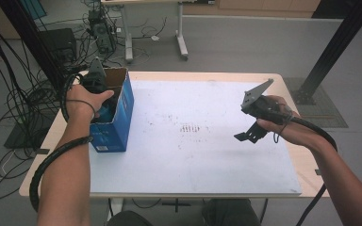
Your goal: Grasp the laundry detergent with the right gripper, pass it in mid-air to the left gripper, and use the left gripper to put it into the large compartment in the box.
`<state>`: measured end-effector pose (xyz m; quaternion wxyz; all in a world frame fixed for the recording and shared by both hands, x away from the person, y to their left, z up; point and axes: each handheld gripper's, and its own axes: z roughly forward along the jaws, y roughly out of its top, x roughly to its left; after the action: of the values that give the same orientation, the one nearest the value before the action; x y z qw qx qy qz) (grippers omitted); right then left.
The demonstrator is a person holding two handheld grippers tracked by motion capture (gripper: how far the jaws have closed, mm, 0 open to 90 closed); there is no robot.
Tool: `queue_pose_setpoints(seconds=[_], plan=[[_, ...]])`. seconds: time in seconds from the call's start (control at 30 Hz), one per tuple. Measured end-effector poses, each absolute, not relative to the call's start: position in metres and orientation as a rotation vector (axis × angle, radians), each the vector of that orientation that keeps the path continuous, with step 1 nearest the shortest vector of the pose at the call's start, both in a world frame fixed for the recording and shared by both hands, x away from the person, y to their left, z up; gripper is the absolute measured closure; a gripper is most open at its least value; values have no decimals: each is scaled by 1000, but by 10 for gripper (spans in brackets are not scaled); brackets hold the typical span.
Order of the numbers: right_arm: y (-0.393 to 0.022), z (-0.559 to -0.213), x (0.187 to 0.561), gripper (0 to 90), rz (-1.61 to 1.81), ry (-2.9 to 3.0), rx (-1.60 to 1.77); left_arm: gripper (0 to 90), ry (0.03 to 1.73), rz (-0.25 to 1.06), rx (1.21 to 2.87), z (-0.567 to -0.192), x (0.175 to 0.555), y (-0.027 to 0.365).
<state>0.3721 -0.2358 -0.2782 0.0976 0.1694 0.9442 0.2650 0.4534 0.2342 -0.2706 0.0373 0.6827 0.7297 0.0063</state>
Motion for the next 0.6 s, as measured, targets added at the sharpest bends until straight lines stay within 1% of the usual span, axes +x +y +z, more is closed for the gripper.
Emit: queue_pose_setpoints(seconds=[0.6], plan=[[-235, -279, 372, 5, 773, 2800, 493, 357, 2235, 25, 2100, -271, 453, 234]])
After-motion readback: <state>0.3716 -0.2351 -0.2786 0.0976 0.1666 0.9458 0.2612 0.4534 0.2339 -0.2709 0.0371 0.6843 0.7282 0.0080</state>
